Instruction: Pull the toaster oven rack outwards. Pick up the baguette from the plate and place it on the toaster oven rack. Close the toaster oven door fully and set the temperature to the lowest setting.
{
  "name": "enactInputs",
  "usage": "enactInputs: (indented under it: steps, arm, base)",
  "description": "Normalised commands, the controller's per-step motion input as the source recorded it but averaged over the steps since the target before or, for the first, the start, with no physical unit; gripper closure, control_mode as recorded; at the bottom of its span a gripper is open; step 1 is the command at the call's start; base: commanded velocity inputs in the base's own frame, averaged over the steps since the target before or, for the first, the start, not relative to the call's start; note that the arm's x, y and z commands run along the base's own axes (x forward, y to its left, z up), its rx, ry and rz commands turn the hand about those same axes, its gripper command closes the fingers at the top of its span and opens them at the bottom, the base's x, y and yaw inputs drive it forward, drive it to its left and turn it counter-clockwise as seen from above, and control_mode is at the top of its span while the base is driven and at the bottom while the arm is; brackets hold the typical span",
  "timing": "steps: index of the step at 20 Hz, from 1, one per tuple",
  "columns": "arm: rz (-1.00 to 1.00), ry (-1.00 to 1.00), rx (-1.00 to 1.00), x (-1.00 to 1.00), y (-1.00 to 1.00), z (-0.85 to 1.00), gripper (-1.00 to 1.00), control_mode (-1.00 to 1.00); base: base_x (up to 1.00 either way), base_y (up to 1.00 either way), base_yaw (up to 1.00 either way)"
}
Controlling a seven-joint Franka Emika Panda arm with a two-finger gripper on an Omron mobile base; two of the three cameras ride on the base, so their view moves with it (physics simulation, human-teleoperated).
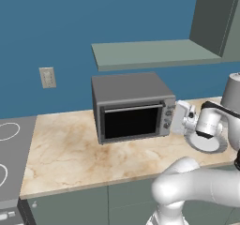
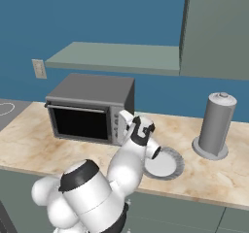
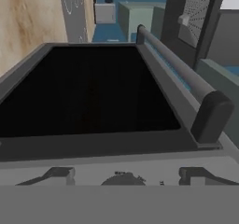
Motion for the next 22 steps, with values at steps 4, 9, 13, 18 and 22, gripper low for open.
enactInputs:
  steps: [4, 9, 13, 18, 22]
  arm:
    - [0.0, -0.14, 0.0, 0.52, -0.24, -0.16, -1.0, -1.0]
    - [0.0, -0.18, 0.0, 0.48, -0.24, -0.15, -1.0, -1.0]
    - [0.0, -0.2, 0.0, 0.39, -0.08, -0.11, 1.0, -1.0]
    - [0.0, -0.22, -0.02, 0.27, 0.0, -0.06, 1.0, -1.0]
    - [0.0, -0.21, -0.1, 0.28, 0.0, 0.0, 1.0, -1.0]
  base:
    - [0.0, 0.0, 0.0]
    - [0.0, 0.0, 0.0]
    - [0.0, 0.0, 0.0]
    - [0.0, 0.0, 0.0]
    - [0.0, 0.0, 0.0]
